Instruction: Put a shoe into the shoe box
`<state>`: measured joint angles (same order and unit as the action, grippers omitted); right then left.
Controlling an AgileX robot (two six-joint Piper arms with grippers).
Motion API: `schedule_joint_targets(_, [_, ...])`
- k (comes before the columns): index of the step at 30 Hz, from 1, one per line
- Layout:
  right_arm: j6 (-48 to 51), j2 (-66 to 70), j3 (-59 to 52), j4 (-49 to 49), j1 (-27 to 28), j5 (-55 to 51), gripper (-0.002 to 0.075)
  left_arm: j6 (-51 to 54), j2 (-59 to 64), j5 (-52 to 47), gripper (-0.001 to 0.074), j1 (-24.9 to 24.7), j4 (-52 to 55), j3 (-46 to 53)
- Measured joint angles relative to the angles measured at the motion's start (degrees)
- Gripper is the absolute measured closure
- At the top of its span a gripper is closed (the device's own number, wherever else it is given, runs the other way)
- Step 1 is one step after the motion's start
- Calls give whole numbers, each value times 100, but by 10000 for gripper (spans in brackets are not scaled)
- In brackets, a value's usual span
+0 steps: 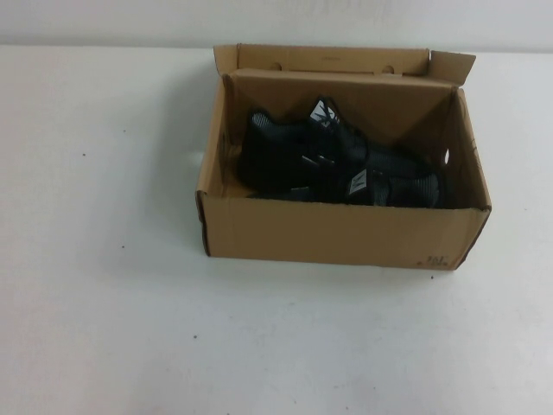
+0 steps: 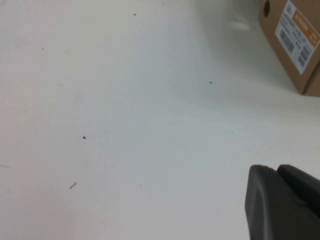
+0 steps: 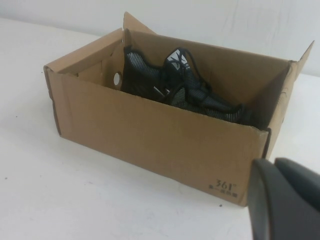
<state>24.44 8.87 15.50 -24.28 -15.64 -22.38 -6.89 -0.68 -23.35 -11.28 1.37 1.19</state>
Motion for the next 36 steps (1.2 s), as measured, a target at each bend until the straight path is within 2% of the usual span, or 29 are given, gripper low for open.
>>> schedule_joint_targets(21, [0, 0, 0, 0, 26, 0, 743, 0, 0, 10, 736, 0, -13, 0])
schedule_joint_targets(32, [-15, -400, -90, 607, 743, 163, 743, -13, 0, 4, 736, 0, -13, 0])
schedule_joint_targets(36, [-648, -669, -651, 844, 1022, 233, 743, -13, 0, 4, 736, 0, -13, 0])
